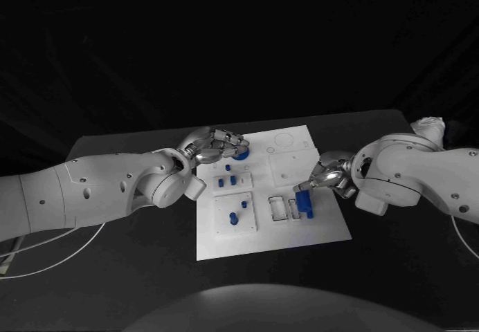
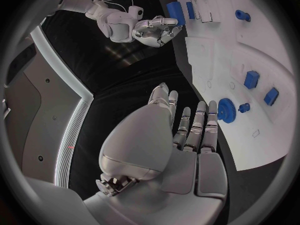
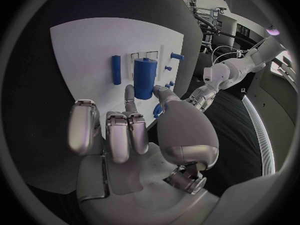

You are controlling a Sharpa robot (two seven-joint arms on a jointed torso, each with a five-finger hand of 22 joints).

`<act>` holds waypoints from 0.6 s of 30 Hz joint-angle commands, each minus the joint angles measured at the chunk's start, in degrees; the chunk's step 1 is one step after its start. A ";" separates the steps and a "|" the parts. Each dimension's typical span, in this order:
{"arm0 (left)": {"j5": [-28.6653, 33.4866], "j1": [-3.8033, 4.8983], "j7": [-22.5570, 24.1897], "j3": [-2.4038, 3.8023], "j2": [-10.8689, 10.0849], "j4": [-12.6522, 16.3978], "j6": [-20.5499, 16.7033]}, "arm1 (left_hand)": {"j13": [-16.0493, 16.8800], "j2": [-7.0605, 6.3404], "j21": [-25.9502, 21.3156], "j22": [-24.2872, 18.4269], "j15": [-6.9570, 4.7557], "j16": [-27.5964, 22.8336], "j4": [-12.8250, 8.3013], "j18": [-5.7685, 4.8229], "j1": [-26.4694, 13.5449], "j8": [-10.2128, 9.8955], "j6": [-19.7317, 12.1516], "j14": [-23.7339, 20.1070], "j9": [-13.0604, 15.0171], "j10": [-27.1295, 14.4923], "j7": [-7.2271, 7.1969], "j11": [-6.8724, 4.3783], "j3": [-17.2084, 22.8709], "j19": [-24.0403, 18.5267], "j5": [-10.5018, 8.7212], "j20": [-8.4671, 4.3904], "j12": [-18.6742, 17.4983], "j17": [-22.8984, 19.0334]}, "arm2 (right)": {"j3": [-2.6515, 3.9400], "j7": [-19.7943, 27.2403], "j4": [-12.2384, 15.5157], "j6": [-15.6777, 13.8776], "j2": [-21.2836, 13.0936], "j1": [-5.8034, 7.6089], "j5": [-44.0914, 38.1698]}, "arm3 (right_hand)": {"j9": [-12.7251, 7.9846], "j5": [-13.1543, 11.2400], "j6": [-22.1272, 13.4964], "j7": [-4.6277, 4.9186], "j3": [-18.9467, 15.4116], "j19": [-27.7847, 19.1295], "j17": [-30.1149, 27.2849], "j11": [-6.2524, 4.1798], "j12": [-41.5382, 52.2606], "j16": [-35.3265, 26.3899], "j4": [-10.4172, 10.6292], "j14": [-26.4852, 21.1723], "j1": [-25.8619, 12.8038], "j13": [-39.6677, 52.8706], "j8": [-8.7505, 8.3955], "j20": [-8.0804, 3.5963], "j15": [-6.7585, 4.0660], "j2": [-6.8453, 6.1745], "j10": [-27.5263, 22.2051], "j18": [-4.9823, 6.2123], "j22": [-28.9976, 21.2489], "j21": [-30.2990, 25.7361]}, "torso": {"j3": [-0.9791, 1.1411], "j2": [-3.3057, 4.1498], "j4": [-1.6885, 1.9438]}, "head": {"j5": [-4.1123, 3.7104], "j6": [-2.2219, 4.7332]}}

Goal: Assemble the parts on the task board

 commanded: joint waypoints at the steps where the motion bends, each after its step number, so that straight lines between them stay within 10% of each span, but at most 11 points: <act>1: -0.08 0.00 0.07 0.04 0.15 0.07 0.94 | -0.06 0.56 0.35 -0.07 0.50 0.21 0.05 -0.36 0.14 0.26 -0.07 -0.03 0.03 0.14 0.32 0.46 -0.24 -0.06 0.27 0.13 0.20 -0.03 | 0.01 -0.43 0.00 1.11 0.74 0.11 0.39 | 0.16 -0.37 -0.10 -0.30 5.18 -0.01 15.08 -0.35 0.22 0.20 -4.92 5.98 0.24 15.08 0.05 -0.31 -0.54 0.43 5.97 -0.15 9.97 -0.36 | -0.01 -0.02 0.00 | -0.02 0.01; 18: -0.13 -0.02 -0.14 0.04 0.18 0.20 1.17 | -0.06 0.57 0.36 -0.07 0.52 0.23 0.06 -0.37 0.12 0.27 -0.08 -0.03 0.03 0.15 0.33 0.47 -0.26 -0.06 0.27 0.13 0.20 -0.03 | -0.03 -1.12 -3.34 2.96 6.90 -0.63 -0.07 | 0.59 -2.40 -0.53 -0.11 5.98 -0.38 15.08 -0.15 0.22 0.20 -5.10 5.98 0.16 15.08 -0.22 -0.20 -0.37 0.90 5.97 -0.03 9.80 -0.97 | 0.00 0.01 0.01 | 0.48 0.01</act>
